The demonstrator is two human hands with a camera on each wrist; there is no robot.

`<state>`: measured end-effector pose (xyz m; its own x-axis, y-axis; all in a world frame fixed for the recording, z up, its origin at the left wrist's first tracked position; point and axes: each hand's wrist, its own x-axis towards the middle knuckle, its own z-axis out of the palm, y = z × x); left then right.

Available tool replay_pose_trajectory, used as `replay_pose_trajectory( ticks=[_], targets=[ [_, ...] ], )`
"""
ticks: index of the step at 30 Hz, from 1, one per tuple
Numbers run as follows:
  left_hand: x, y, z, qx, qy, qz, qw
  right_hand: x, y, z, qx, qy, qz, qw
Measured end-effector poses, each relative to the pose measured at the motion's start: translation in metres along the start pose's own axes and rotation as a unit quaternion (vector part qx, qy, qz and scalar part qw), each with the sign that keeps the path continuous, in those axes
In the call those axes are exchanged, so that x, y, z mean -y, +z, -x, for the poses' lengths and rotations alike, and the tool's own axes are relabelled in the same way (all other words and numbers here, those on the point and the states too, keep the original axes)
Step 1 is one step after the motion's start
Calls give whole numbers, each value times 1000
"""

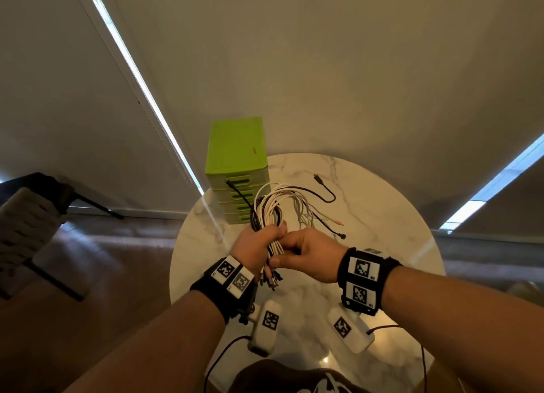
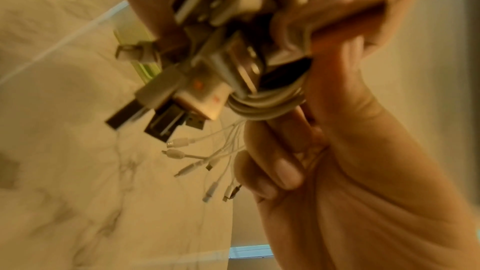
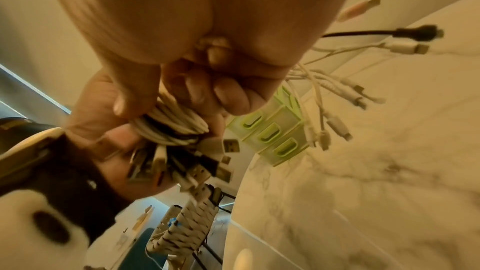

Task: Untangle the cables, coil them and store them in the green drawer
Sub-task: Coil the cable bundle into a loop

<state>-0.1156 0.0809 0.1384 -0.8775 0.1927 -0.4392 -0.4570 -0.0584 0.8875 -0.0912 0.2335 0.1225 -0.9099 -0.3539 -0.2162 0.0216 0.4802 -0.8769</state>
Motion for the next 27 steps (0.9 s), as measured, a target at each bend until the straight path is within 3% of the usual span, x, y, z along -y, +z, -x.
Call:
replay_pose_trajectory(
  ticks=[3,6,8,12,15,16,18,21,24,27],
  targets=[
    [-2,-3,-1,-10,4,-52,999,2,6,1,-10,2,0,1000],
    [1,-6,2,-6,18,-92,996,13,-6,-4,34,-4,145,989],
    [-1,-6,5,-12,30,-120,992,16,-13,-8,15,-39,238,970],
    [-10,-10,-3,-7,38,-171,985,13,-14,-7,-133,-172,261,940],
    [-6,-19,-9,-7,22,-286,958,18,-28,-11,-273,-252,295,880],
    [-1,-21,-10,-4,15,-326,945,21,-32,-14,-261,-269,342,862],
    [7,-21,-10,27,7,-381,924,26,-34,-21,-149,-283,463,827],
    [17,-20,-10,61,4,-424,903,24,-34,-30,17,-225,573,788],
    [23,-21,-11,71,-2,-433,898,15,-37,-29,59,-155,565,808],
    [26,-24,-12,78,-1,-437,896,13,-27,-27,67,-140,547,823]
  ],
)
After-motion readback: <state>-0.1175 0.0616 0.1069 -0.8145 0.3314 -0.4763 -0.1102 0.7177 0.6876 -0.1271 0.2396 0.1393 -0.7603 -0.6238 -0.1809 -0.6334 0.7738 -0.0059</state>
